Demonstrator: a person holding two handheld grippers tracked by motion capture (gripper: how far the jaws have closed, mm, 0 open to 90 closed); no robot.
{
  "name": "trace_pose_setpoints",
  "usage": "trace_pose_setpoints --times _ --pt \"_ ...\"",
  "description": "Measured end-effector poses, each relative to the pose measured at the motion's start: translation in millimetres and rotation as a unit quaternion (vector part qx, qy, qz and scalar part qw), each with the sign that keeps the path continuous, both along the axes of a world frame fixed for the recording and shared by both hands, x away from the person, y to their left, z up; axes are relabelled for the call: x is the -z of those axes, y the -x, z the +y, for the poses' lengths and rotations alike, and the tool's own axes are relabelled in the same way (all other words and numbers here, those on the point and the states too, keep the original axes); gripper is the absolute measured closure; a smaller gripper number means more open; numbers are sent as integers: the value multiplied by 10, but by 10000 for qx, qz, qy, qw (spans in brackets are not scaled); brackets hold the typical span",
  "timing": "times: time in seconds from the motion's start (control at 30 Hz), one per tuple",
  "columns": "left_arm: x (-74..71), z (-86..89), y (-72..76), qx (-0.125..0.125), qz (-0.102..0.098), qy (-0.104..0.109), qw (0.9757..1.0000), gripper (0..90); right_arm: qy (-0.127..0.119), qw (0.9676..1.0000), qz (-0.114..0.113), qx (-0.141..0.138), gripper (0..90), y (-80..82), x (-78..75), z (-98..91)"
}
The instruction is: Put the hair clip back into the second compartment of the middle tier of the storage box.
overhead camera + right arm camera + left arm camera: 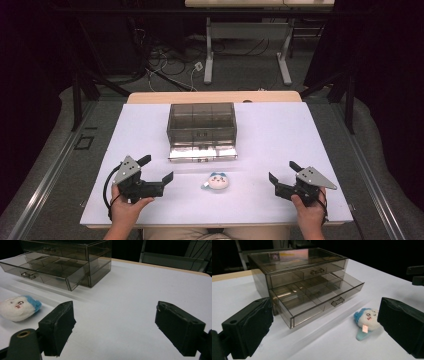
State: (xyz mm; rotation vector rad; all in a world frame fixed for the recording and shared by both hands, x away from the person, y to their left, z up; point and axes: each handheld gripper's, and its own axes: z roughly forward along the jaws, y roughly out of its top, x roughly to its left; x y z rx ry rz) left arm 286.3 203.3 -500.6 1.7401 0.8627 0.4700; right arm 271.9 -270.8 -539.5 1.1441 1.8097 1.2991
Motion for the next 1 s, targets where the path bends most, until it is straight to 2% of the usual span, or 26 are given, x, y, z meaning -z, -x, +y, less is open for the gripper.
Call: trace_pose_setpoints --times 0.17,0.47,1.0 --pt "-54 -117 -41 207 86 -57 9997 2 -17 10000 -7 23 153 5 -2 -11" --pt "-110 -286 -98 435 185 -201 9987 2 -37 10000 -12 0 153 -1 5 -13" --pt "-181 -478 -189 617 394 -337 9967 2 -44 10000 12 26 153 -2 8 -24"
